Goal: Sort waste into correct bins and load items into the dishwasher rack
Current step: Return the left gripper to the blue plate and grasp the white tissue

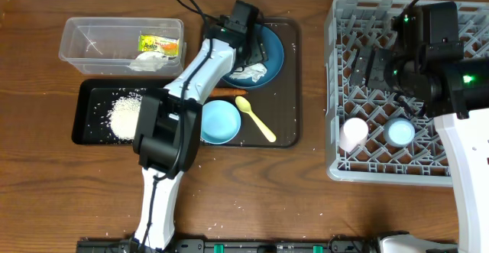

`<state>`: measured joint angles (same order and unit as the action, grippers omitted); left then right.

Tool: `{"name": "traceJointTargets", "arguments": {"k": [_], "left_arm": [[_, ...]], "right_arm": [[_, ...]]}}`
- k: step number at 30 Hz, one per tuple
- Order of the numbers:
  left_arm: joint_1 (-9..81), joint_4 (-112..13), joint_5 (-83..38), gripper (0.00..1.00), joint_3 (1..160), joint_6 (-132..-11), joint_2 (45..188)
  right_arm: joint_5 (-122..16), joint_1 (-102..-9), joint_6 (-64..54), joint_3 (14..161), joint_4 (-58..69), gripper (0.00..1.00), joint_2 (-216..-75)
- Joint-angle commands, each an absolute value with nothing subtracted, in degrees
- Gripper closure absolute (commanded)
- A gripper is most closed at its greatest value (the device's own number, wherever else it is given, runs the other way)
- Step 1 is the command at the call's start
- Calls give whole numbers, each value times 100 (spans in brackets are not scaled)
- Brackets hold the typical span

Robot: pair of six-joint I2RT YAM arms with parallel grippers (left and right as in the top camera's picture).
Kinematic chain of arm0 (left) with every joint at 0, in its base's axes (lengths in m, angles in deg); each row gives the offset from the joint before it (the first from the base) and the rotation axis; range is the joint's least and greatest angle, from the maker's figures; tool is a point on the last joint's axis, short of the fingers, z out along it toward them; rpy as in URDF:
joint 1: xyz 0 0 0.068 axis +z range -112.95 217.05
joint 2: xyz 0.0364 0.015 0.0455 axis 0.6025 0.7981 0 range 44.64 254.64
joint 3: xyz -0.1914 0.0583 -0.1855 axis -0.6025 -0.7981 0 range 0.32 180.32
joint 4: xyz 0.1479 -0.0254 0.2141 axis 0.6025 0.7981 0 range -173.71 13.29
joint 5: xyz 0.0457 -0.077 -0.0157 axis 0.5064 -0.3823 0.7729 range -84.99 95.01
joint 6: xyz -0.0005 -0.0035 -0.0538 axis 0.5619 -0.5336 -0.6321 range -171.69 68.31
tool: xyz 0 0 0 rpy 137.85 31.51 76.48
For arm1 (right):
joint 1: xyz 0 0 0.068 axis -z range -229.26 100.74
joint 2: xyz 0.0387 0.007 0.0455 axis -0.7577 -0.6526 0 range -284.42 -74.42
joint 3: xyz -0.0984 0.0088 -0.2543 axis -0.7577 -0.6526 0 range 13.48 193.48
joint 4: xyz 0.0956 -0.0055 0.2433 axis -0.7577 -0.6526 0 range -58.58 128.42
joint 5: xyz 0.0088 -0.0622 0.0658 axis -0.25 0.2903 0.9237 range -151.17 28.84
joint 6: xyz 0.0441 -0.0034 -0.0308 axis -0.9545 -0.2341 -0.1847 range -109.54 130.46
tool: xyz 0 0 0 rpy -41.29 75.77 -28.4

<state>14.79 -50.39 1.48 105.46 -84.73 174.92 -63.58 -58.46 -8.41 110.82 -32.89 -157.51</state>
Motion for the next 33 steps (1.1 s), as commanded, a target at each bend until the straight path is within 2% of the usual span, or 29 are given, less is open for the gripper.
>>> {"name": "traceJointTargets", "arguments": {"k": [1,5,9,17,23,31,33], "left_arm": [[1494,-5047,308,19,10621,-8523,17713],[1483,-5047,308,20,10599,-8523,17745],[1457,-5061,308,30,10583,-8521,17745],[1413,-5109,312,39,10485,-8517,17748],[1413,-5150,312,55,10428,-8517,17748],[1413,-5157,310,92,10424,-8517,17750],[1413,-5157,303,94,10428,-8517,17748]], "right_arm": [[-6441,-5832,-745,11047,-3298,1,-15770],[-6441,-5832,-745,11047,-3300,1,-15770],[-6441,-5832,-745,11047,-3302,1,-15770],[-6441,-5832,-703,11043,-3364,1,-15770],[-6441,-5832,-660,11043,-3385,1,-15770],[-6443,-5832,-660,11043,-3383,1,-15770],[-6443,-5832,-660,11043,-3383,1,-15770]]}}
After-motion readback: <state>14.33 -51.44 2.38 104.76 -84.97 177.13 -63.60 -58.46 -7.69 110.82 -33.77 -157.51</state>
